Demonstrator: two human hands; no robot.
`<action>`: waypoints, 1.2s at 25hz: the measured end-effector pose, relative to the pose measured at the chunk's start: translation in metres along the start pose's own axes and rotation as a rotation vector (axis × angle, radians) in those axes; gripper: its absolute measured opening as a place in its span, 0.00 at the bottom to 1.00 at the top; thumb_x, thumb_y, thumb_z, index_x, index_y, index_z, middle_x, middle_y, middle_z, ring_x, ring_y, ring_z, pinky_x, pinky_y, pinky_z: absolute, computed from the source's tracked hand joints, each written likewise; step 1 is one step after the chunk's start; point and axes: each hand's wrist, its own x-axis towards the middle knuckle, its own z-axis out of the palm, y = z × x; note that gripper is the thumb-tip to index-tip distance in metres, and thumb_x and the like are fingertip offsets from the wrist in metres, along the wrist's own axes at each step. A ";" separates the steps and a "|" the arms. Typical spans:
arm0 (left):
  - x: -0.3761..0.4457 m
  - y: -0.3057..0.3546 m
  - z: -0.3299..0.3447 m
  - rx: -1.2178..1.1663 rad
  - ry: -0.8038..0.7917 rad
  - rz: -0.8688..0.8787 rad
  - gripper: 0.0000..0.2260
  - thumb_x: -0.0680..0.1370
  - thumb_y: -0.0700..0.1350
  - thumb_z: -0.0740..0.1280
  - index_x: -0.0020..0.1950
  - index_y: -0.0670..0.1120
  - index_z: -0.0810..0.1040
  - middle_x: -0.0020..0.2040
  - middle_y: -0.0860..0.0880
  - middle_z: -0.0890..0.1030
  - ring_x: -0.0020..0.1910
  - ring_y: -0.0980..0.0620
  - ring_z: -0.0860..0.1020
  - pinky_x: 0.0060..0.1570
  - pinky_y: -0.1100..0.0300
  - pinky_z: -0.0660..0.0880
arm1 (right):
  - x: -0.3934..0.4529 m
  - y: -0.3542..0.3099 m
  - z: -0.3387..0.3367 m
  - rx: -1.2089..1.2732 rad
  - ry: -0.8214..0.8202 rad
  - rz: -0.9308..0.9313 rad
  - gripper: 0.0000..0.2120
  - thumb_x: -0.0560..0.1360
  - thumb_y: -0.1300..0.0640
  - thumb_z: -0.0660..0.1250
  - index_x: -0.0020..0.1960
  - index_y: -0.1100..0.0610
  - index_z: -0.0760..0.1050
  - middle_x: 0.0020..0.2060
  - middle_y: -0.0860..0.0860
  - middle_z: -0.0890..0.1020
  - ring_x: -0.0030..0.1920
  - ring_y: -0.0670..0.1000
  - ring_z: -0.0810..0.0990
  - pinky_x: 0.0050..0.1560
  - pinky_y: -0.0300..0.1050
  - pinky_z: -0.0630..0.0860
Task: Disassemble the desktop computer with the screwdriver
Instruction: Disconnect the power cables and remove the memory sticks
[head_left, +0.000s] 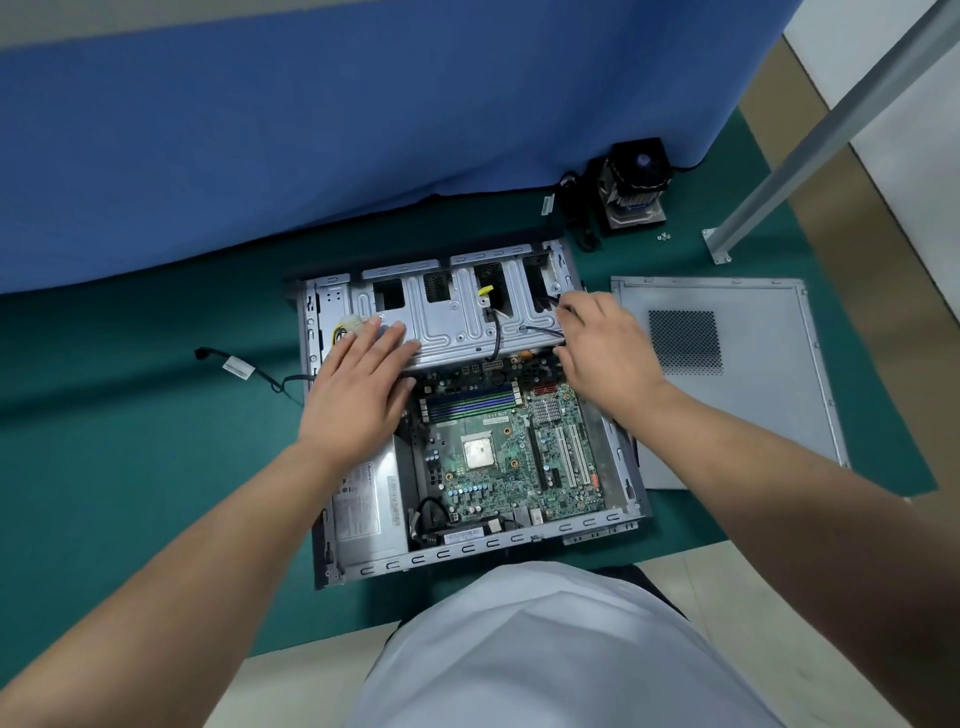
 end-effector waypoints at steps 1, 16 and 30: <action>0.000 0.000 0.002 0.015 0.006 -0.005 0.22 0.86 0.57 0.51 0.79 0.55 0.65 0.81 0.53 0.64 0.83 0.52 0.52 0.81 0.48 0.49 | 0.001 0.000 0.000 -0.002 0.003 -0.005 0.18 0.78 0.56 0.71 0.65 0.63 0.77 0.64 0.53 0.74 0.63 0.56 0.73 0.63 0.52 0.75; -0.001 0.003 0.007 0.063 0.073 -0.018 0.21 0.86 0.54 0.51 0.79 0.55 0.66 0.80 0.53 0.66 0.83 0.52 0.54 0.81 0.50 0.49 | 0.010 -0.016 0.008 0.844 0.098 0.716 0.21 0.79 0.54 0.71 0.69 0.54 0.71 0.62 0.52 0.80 0.49 0.46 0.78 0.50 0.41 0.75; -0.001 0.002 0.007 0.066 0.072 -0.025 0.22 0.84 0.53 0.52 0.79 0.56 0.65 0.80 0.53 0.66 0.83 0.52 0.54 0.81 0.51 0.48 | 0.022 -0.031 0.010 0.491 0.052 0.742 0.13 0.81 0.58 0.61 0.63 0.63 0.69 0.41 0.57 0.78 0.39 0.60 0.77 0.35 0.49 0.72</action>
